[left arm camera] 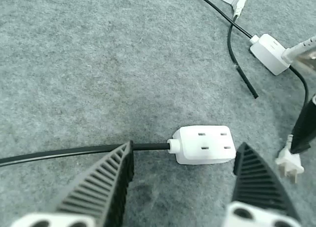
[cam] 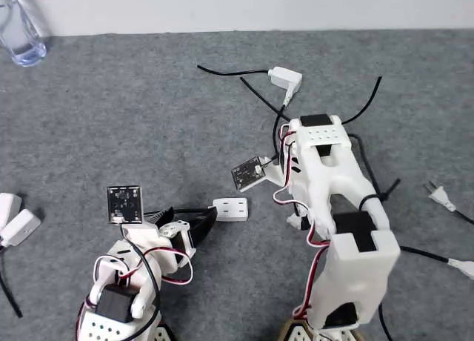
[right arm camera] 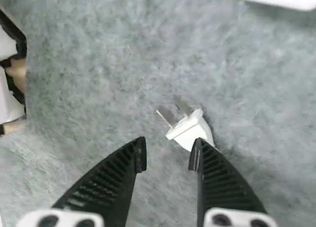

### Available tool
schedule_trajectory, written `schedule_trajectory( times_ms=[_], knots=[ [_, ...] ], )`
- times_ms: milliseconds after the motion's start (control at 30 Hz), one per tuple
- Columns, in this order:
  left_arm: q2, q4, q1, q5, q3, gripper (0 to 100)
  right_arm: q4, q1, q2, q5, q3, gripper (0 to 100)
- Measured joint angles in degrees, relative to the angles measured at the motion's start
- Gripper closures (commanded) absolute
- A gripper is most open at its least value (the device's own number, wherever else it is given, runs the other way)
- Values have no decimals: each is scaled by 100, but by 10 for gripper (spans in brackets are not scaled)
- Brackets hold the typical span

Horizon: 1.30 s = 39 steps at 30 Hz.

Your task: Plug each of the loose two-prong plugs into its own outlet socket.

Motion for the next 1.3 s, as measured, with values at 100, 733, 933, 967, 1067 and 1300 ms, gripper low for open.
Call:
schedule_trajectory(
  times_ms=[100, 733, 933, 967, 1067, 1300],
  knots=[
    [0, 0, 0, 0, 0, 689, 0, -9, -9, 158, 0, 841],
    [0, 0, 0, 0, 0, 689, -659, 440, 484, 1732, -35, 840],
    [0, 0, 0, 0, 0, 689, -659, 695, 607, 2268, -123, 840],
    [0, 0, 9, 0, 0, 689, -659, 695, 607, 2268, -123, 842],
    [0, 0, 18, 0, 0, 689, -659, 695, 607, 2277, -123, 845],
    [0, 0, 18, 0, 0, 689, -695, 554, 659, 2259, -149, 991]
  ],
)
